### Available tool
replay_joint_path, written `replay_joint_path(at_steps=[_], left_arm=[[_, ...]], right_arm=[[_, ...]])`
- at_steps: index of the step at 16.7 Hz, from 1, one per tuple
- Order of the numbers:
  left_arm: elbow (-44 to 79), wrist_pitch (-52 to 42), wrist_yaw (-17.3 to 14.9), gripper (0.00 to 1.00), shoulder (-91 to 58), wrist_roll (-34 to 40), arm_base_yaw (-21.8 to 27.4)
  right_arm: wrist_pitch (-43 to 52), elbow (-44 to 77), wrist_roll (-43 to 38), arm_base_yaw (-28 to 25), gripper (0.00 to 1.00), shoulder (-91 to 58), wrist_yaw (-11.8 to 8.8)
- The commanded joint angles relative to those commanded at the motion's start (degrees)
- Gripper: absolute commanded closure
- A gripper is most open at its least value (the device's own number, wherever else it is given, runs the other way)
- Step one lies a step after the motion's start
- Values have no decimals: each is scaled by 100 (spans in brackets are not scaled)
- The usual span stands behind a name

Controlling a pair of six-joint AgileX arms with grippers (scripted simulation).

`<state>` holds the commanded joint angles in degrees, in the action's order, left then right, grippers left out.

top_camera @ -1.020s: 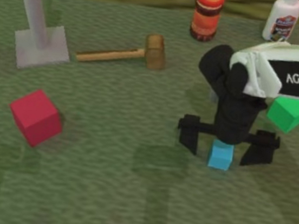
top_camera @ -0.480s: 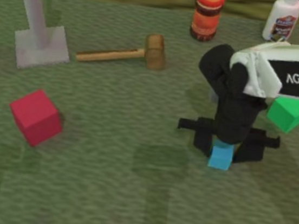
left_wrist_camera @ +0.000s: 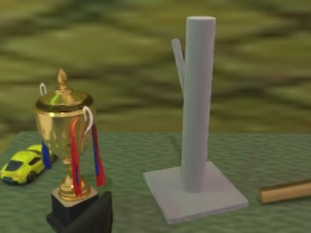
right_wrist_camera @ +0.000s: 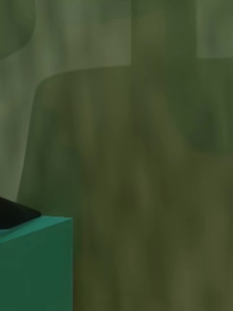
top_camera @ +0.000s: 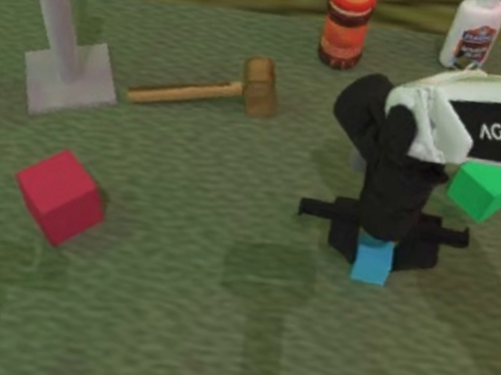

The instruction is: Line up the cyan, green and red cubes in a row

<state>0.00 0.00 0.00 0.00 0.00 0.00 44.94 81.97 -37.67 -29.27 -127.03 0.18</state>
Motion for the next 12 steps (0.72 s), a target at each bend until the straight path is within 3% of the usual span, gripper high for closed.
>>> replay_joint_path(at_steps=[1,12], left_arm=[[0,0,0,0,0,0,0],[0,0,0,0,0,0,0]], right_arm=[[140,52,70,18,100,235,108],[1511,853,84,-32,100,804,103]])
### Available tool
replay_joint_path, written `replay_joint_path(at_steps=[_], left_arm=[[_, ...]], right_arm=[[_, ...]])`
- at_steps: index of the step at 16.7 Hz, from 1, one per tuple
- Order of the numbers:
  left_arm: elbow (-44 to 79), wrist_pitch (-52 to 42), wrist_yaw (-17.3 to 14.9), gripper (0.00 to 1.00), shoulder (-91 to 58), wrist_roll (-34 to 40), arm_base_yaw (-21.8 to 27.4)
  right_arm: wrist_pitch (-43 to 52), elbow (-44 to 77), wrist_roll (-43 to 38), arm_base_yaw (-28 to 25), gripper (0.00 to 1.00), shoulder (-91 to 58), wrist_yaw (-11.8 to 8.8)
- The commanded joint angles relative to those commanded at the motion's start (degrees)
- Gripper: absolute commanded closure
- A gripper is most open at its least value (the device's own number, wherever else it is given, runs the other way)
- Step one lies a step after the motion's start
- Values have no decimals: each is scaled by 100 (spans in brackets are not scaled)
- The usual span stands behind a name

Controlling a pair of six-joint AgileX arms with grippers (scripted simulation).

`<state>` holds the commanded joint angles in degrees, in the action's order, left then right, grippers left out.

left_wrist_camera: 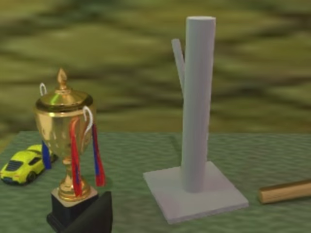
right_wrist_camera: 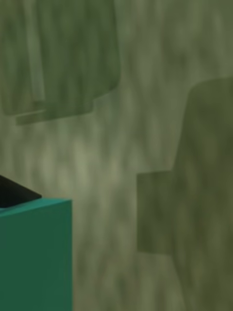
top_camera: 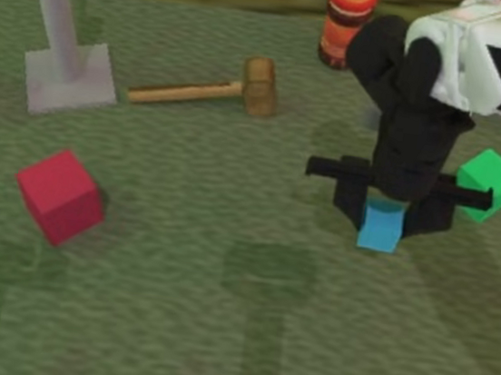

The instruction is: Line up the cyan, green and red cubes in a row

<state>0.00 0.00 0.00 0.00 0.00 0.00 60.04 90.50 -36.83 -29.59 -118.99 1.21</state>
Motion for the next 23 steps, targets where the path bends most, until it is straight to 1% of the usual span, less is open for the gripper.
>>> replay_joint_path(at_steps=[2,4,10,12,17,23], left_arm=[[0,0,0,0,0,0,0],[0,0,0,0,0,0,0],[0,0,0,0,0,0,0],[0,0,0,0,0,0,0],[0,0,0,0,0,0,0],[0,0,0,0,0,0,0]], right_arm=[[-16,-13,-9,30,100,-21,-2],[-23,-110,-31,-52,100,77,-2],[-37,-1147,-303,-883,100,1089,1],[-43,-1314,-352,-1039,100,1258,2],[-143,-1363,-354,-1020,100,1203,-3],[-1281,-2045,-367,-1038,100,765,3]])
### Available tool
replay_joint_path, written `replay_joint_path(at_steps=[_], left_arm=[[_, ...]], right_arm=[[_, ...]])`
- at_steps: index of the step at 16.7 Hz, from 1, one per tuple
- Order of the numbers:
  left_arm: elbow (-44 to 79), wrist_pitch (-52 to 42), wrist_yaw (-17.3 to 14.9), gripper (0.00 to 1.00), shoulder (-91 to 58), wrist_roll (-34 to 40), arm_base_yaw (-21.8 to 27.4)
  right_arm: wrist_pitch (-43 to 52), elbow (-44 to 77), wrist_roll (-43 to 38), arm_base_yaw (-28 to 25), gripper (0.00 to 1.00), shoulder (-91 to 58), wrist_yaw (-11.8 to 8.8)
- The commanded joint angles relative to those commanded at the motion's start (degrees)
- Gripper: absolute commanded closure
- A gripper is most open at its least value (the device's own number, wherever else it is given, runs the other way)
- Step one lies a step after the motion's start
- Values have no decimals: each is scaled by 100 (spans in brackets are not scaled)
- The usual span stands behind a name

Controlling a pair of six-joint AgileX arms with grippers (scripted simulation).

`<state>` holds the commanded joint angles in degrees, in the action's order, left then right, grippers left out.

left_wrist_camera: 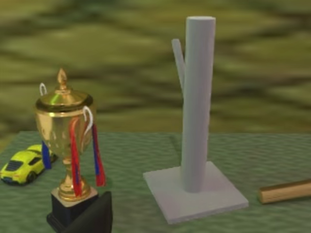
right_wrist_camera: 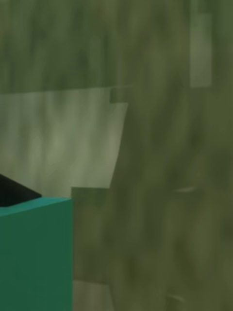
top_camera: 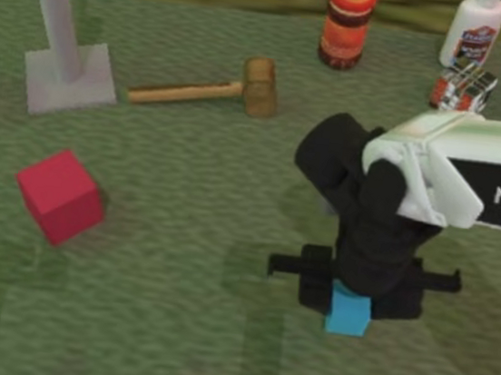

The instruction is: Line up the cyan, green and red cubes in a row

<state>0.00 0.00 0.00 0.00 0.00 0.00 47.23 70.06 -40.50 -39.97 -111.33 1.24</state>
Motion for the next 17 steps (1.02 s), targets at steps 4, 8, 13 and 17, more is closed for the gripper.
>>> replay_joint_path(at_steps=[4,8,13,17], left_arm=[[0,0,0,0,0,0,0],[0,0,0,0,0,0,0],[0,0,0,0,0,0,0],[0,0,0,0,0,0,0]], right_arm=[[-256,-158,-4,-13,100,-113,4],[-256,-158,-4,-13,85,-113,4],[-256,-158,-4,-13,47,-113,4],[-256,-158,-4,-13,17,-113,4]])
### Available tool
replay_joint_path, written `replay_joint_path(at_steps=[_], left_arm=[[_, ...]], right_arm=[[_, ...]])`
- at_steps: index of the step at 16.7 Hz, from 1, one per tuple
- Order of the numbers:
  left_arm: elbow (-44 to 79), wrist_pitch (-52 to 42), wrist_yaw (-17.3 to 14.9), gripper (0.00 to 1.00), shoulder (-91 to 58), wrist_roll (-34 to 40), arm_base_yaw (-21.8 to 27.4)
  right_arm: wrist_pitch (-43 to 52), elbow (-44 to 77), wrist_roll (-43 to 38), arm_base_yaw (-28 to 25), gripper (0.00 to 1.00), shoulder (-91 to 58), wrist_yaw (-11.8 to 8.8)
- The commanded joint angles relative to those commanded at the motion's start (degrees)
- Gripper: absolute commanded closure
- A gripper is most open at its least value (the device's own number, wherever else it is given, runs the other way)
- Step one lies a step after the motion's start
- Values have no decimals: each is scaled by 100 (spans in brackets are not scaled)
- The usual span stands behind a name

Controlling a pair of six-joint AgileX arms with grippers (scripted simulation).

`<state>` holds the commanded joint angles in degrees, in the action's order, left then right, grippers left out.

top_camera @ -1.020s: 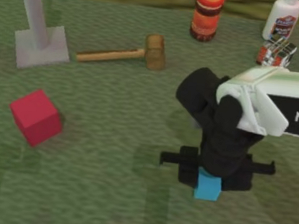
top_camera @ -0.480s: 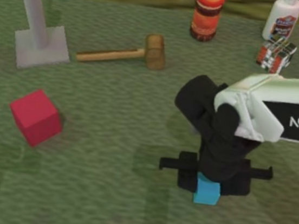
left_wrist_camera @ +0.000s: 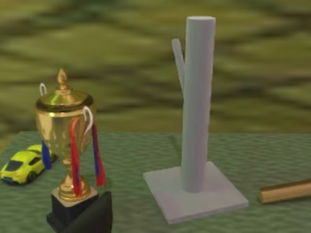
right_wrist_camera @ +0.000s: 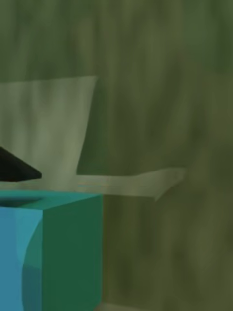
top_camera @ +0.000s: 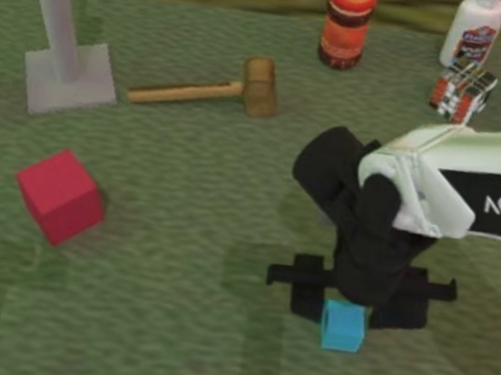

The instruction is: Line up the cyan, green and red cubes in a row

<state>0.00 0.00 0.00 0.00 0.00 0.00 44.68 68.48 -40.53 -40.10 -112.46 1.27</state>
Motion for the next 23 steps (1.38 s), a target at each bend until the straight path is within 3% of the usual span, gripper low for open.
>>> replay_joint_path(at_steps=[2,3,12,19,23], left_arm=[[0,0,0,0,0,0,0],[0,0,0,0,0,0,0],[0,0,0,0,0,0,0],[0,0,0,0,0,0,0],[0,0,0,0,0,0,0]], right_arm=[[0,0,0,0,2,0,0],[0,0,0,0,0,0,0],[20,18,1,2,0,10,0],[1344,763,-15,-60,0,524,-3],[1490,866,-6,-64,0,628,-3]])
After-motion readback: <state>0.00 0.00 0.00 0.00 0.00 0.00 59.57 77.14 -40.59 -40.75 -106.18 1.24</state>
